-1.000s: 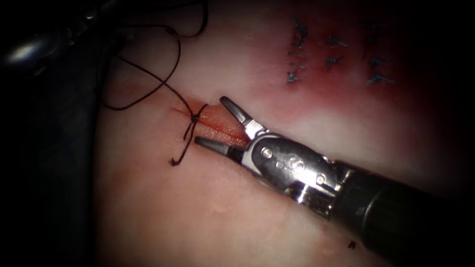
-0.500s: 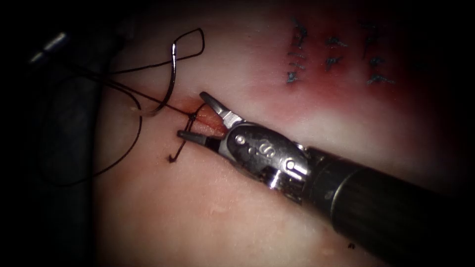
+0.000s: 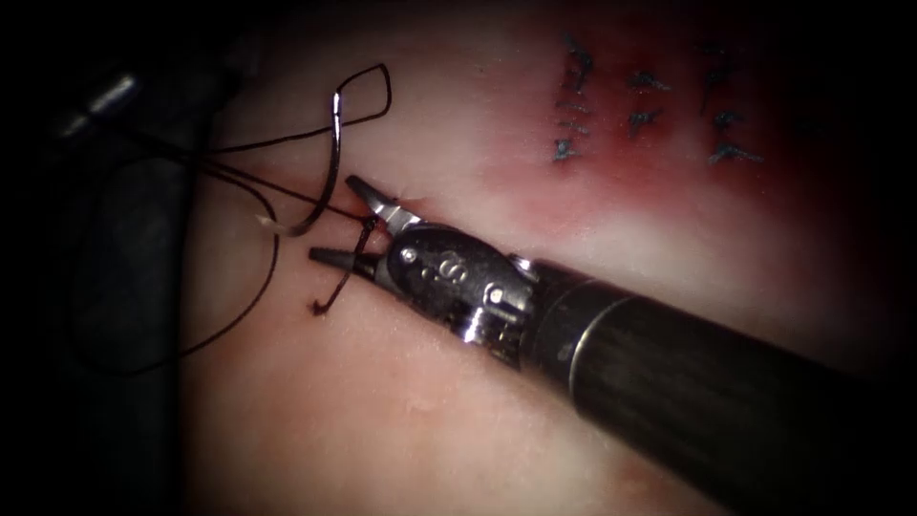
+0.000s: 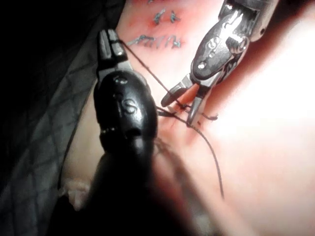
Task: Wound Closure
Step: Move the right gripper to cut the suture.
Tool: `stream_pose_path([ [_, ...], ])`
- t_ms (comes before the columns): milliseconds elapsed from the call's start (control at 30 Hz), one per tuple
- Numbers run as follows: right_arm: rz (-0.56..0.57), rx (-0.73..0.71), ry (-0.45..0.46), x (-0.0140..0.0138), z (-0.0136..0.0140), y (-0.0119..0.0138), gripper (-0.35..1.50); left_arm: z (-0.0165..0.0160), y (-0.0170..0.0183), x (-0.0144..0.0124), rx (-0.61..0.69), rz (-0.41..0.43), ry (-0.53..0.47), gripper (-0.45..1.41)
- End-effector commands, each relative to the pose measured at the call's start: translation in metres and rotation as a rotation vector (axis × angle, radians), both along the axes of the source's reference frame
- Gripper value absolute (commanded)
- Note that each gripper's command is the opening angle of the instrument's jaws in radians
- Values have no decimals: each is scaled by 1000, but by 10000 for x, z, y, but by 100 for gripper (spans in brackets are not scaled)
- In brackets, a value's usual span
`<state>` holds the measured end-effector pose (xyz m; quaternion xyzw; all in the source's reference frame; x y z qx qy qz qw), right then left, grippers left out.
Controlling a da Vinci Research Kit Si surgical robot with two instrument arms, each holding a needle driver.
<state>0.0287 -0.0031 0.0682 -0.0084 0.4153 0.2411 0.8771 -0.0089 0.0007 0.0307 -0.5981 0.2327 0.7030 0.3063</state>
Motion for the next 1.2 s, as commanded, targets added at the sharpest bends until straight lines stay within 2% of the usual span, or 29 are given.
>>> stream_pose_path([
  [33,3,-4,-1,12,7,4,120,3,6,-4,-4,0,-1,-35],
  [267,-19,-8,-32,25,17,17,115,-3,1,-5,-6,0,-1,-35],
  [500,-22,-19,-36,25,22,23,113,-6,-2,-8,-8,4,6,-35],
  [733,-22,-21,-38,29,21,26,113,-4,-2,-11,-12,6,12,-35],
  [900,-23,-30,-31,34,11,31,113,-3,-1,-12,-15,9,17,-35],
  [1000,-23,-33,-27,37,9,33,108,-3,-3,-12,-17,9,18,-35],
  [1033,-31,-41,-30,38,9,33,103,-3,-3,-12,-17,9,17,-35],
  [1067,-42,-57,-34,38,10,32,86,-3,-4,-12,-18,9,18,-35],
  [1133,-65,-83,-41,38,12,27,-13,-4,-5,-12,-18,10,17,-35],
  [1167,-85,-107,-49,37,14,26,-35,-4,-5,-11,-19,10,17,-35],
  [1200,-97,-120,-55,36,16,26,-35,-4,-6,-11,-19,10,17,-35],
])
